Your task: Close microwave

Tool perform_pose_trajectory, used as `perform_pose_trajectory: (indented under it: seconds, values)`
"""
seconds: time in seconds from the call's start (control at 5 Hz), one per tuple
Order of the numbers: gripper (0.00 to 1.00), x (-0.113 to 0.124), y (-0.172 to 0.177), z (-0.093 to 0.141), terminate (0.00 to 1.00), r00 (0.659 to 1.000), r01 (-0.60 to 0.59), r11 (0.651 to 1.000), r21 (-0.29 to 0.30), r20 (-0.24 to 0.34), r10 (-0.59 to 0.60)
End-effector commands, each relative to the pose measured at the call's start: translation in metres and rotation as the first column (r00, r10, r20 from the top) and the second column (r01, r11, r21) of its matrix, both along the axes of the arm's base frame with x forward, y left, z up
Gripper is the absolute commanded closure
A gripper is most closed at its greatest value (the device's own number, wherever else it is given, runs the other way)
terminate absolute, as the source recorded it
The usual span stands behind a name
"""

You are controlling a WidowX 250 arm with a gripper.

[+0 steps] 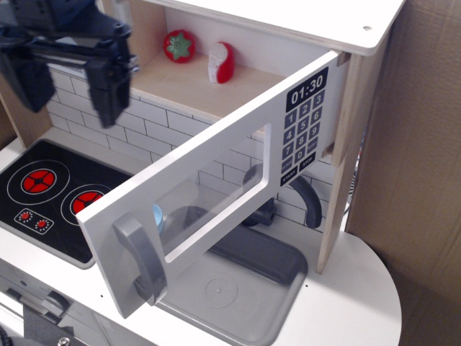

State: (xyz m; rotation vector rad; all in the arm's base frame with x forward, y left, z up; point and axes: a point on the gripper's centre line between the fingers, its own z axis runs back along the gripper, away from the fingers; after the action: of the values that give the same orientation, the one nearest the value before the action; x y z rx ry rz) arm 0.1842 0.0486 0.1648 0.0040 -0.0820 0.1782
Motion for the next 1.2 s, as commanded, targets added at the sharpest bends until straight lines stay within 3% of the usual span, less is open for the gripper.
perform_pose_trajectory:
  seconds: [0.0, 0.2, 0.6, 1.0]
  values:
    - [0.0, 0.011, -0.028, 0.0, 0.0, 0.995, 0.089, 0.996, 0.004, 0.038, -0.089]
    - [0.0, 0.019, -0.04, -0.009, 0.0, 0.988, 0.146, 0.989, 0.04, 0.047, -0.148]
    - [0.0, 0.031, -0.043, -0.019, 0.0, 0.981, 0.184, 0.982, 0.048, 0.049, -0.187]
    - [0.0, 0.037, -0.018, -0.038, 0.0, 0.976, 0.191, 0.974, 0.122, 0.079, -0.201]
